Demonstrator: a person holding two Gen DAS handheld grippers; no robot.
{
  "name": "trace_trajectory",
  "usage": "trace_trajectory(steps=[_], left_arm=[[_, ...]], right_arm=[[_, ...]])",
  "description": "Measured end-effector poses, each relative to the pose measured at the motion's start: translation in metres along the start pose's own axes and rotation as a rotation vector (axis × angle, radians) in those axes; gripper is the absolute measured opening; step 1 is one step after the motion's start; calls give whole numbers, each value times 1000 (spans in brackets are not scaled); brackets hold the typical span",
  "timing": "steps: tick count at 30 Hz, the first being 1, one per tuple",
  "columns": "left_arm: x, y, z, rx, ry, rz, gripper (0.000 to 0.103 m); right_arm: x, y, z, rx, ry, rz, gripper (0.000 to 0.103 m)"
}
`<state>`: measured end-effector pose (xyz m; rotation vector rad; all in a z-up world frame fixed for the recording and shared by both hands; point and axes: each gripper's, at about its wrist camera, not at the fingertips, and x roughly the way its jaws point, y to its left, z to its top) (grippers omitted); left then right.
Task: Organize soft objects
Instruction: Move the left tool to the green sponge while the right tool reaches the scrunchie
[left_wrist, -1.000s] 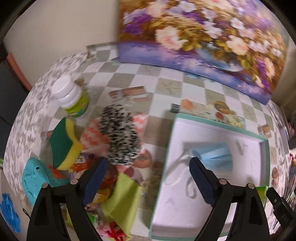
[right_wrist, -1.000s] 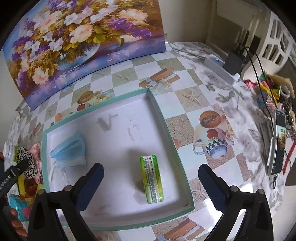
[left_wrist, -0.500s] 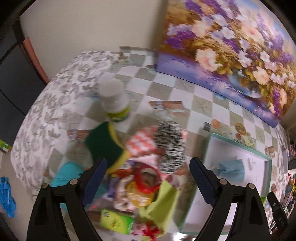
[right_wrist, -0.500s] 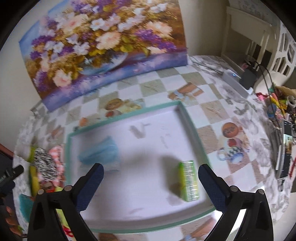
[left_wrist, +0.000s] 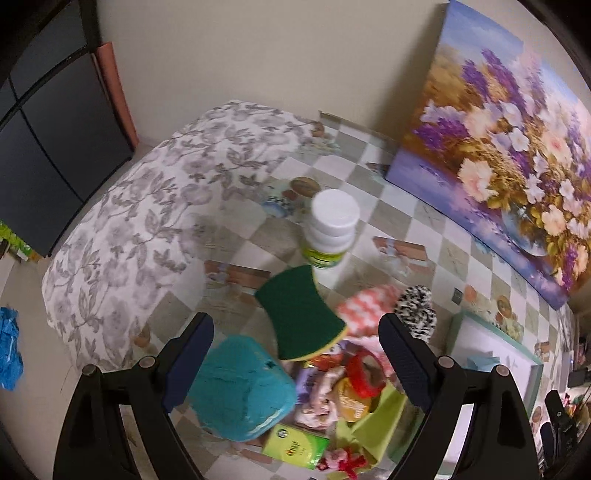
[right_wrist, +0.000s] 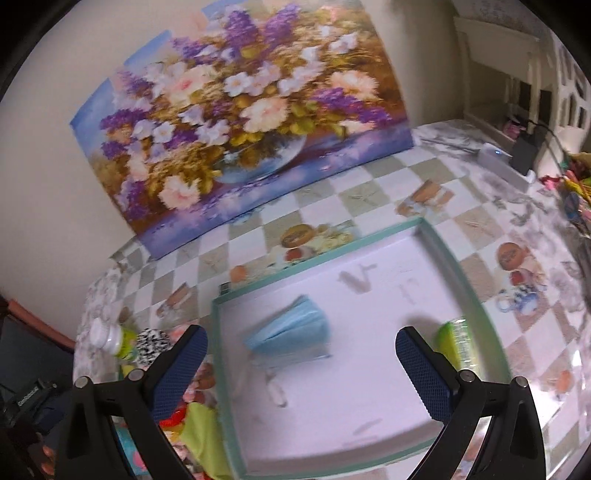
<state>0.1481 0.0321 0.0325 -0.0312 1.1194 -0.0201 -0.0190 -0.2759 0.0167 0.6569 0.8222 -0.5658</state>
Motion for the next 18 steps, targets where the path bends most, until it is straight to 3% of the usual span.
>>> trace_trajectory(steps=[5, 18], left_arm=[[13, 9, 2, -11, 28, 16, 91], [69, 7, 10, 9, 158, 29, 91]], right_arm=[[4, 24, -10, -52, 14, 24, 103], [56, 106, -48, -250, 164, 113, 103]])
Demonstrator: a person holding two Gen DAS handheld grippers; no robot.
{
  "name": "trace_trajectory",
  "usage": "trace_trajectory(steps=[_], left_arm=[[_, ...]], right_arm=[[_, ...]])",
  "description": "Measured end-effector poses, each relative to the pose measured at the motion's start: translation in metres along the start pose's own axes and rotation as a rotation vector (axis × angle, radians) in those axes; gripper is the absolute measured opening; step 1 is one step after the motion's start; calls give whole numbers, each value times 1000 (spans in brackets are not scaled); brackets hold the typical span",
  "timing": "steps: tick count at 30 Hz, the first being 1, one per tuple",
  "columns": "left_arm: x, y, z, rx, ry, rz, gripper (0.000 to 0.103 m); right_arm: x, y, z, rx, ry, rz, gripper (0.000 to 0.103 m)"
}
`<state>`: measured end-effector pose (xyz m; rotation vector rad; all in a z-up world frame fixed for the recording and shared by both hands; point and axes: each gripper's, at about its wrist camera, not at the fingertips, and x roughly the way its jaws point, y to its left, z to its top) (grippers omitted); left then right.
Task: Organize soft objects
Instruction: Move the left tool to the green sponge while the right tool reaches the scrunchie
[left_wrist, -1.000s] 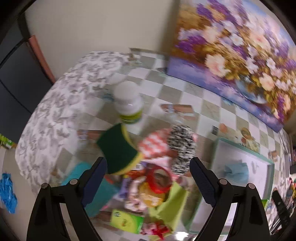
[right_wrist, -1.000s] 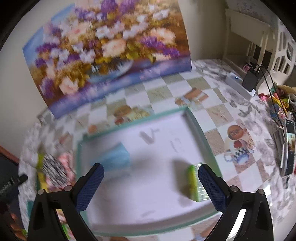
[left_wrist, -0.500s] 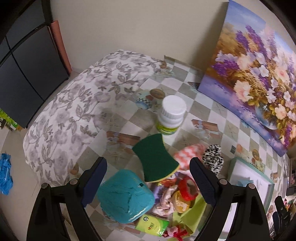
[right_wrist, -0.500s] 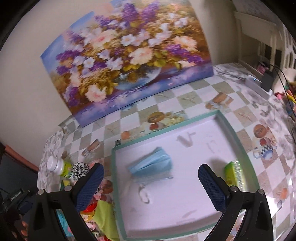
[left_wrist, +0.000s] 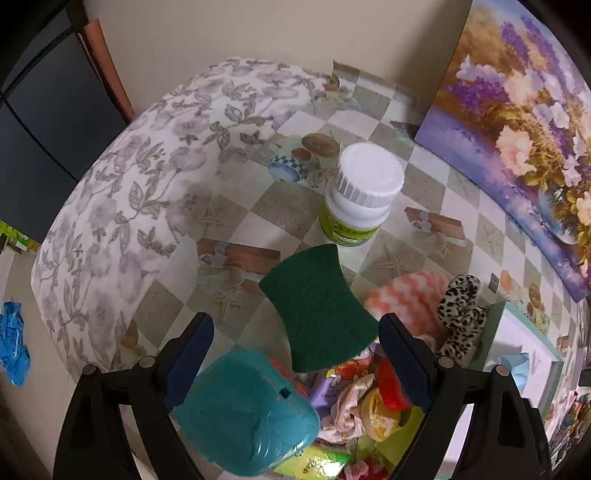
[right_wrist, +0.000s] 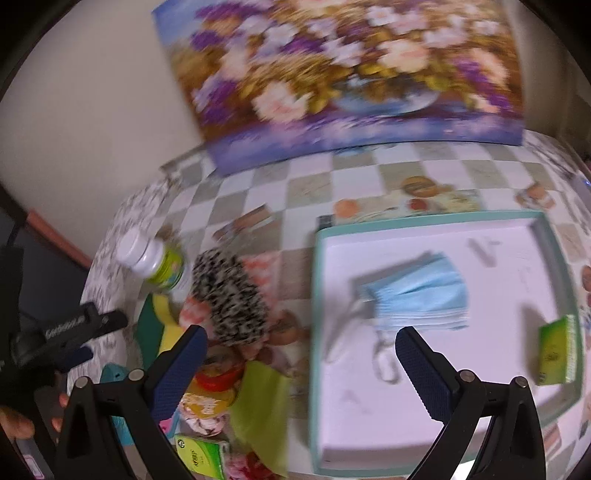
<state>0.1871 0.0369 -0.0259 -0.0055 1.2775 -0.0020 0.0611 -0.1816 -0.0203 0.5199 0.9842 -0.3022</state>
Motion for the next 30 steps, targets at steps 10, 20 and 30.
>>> trace_trajectory(steps=[10, 20, 30], left_arm=[[26, 2, 18, -32, 37, -24, 91], [55, -3, 20, -36, 104, -20, 91], [69, -8, 20, -30, 129, 3, 91]], right_arm=[[39, 25, 13, -42, 55, 31, 103], [68, 37, 18, -84, 94, 29, 103], [82, 44, 15, -111, 117, 38, 97]])
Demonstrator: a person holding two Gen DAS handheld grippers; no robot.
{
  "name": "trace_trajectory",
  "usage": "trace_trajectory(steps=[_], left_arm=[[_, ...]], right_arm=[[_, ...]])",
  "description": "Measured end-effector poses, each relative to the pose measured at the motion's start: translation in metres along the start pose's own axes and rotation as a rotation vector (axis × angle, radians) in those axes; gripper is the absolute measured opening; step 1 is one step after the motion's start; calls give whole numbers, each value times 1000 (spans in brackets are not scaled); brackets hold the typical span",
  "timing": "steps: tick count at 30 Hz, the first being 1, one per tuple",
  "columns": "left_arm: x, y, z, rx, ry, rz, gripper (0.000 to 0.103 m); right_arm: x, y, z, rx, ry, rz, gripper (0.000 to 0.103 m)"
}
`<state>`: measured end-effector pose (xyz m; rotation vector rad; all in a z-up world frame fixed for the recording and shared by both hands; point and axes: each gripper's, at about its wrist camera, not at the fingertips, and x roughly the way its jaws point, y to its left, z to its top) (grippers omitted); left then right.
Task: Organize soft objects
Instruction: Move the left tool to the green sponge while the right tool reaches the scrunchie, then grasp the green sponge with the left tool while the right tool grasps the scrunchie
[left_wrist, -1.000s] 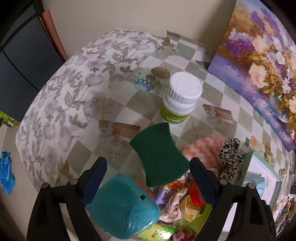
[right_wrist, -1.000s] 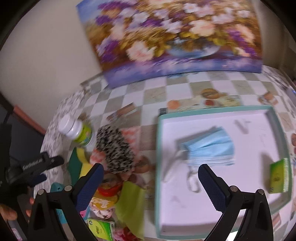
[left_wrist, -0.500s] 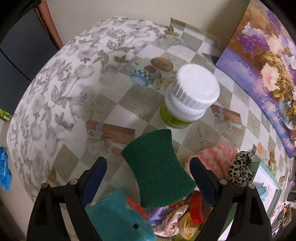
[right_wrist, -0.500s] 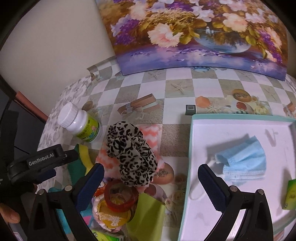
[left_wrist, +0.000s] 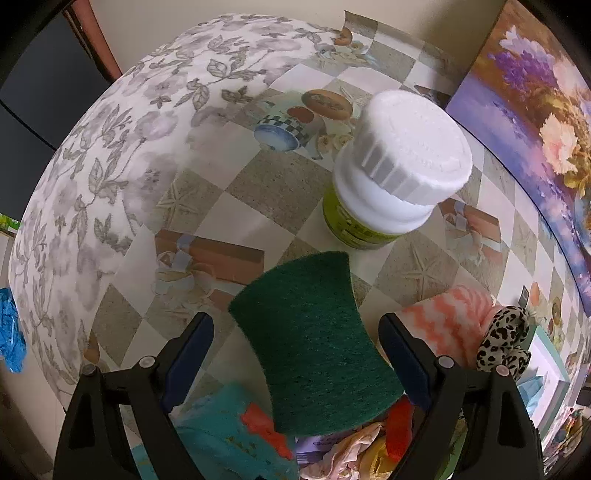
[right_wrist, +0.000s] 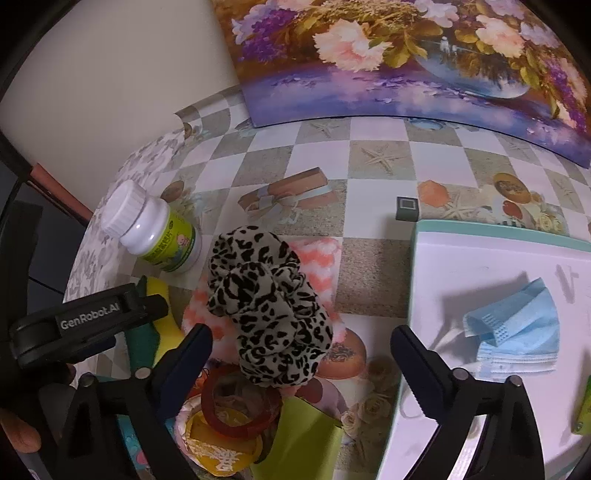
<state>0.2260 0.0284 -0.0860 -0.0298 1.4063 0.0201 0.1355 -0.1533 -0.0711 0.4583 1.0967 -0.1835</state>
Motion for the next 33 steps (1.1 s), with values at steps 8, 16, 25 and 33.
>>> trace_trajectory(steps=[8, 16, 25, 33], left_arm=[[2, -2, -2, -6, -5, 18, 85], [-5, -7, -4, 20, -30, 29, 62], [-15, -13, -7, 31, -56, 27, 50], [-8, 1, -6, 9, -45, 3, 49]], right_arm=[[4, 3, -1, -14, -5, 12, 78], [9, 2, -3, -19, 9, 35, 47], [-5, 0, 2, -26, -19, 46, 34], [-12, 0, 3, -33, -25, 57, 34]])
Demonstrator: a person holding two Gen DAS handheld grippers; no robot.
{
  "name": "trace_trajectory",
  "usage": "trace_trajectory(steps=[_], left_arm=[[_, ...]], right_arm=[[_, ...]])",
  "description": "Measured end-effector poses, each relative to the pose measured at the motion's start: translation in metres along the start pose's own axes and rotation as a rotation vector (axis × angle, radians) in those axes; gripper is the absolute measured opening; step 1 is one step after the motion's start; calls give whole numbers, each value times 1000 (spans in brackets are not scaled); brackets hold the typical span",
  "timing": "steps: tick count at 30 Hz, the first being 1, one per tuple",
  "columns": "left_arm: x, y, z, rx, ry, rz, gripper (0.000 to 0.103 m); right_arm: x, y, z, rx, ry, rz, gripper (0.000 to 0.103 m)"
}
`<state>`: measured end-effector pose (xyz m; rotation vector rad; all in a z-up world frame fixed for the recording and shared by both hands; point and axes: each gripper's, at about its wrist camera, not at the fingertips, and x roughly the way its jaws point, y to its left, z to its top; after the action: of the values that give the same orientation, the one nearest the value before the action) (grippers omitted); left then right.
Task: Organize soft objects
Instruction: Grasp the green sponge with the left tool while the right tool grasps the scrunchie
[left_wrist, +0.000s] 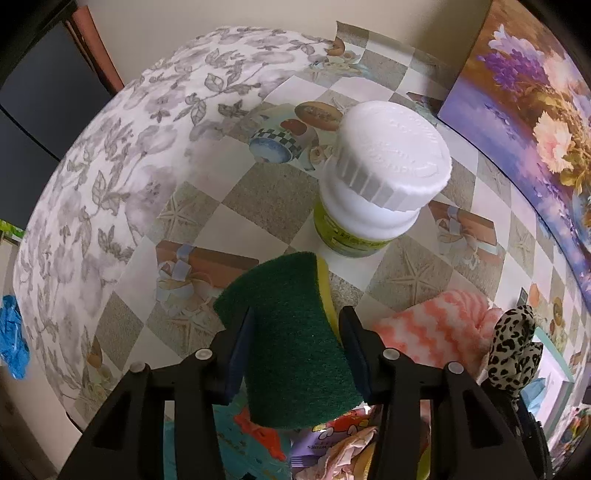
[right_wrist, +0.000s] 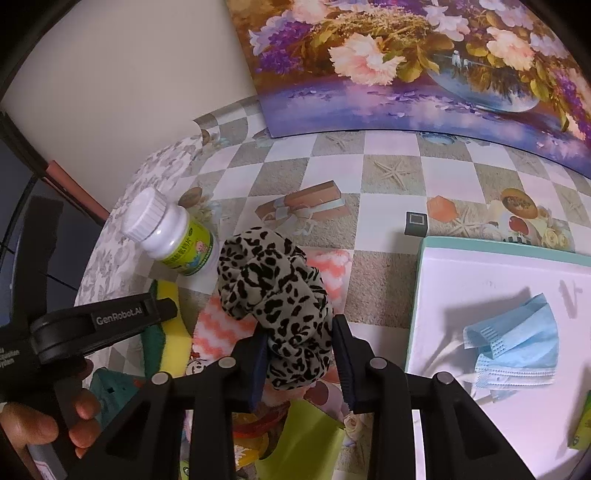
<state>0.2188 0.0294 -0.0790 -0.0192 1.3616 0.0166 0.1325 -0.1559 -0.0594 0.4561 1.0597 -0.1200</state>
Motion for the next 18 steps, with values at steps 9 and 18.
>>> trace_trajectory(steps=[9, 18], left_arm=[[2, 8, 2, -12, 19, -15, 57], [12, 13, 4, -9, 42, 10, 68]], right_arm=[[-4, -5, 0, 12, 0, 7, 34], [-8, -7, 0, 11, -5, 26, 34]])
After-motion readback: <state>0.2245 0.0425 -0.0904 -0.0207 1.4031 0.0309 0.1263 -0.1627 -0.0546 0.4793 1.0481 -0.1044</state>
